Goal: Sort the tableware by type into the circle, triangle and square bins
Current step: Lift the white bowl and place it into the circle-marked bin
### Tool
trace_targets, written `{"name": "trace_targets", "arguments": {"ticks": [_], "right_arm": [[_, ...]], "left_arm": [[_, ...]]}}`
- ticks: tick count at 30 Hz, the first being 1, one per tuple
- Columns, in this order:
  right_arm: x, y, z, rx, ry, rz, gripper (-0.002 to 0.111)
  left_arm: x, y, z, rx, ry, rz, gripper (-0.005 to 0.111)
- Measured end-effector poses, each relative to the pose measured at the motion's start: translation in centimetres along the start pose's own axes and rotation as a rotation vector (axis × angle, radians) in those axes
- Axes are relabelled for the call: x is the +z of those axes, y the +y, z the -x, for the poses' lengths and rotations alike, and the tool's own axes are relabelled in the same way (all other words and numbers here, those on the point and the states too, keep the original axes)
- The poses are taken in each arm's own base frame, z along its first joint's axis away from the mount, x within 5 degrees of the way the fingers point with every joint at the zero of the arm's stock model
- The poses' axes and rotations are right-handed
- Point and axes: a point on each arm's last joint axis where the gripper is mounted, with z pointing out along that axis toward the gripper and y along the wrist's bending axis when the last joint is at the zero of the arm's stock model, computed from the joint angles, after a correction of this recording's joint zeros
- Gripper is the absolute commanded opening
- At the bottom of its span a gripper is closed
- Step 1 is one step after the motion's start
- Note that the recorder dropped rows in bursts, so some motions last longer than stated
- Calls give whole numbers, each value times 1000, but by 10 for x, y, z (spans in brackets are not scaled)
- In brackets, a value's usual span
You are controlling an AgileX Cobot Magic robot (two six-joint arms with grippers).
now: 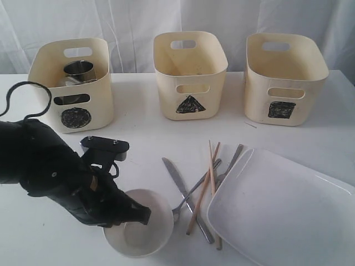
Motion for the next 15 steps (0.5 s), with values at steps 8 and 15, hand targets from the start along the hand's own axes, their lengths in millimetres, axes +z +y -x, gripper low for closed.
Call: {"name": "trace_targets", "arguments": {"ticks": [8, 15], "right_arm": [[0, 0, 0, 0, 0, 0, 0], [0, 0, 0, 0, 0, 0, 0]], "left_arm": [[-20, 5, 0, 62, -24, 34, 0], [-88, 14, 25, 152, -258, 76, 0]]}}
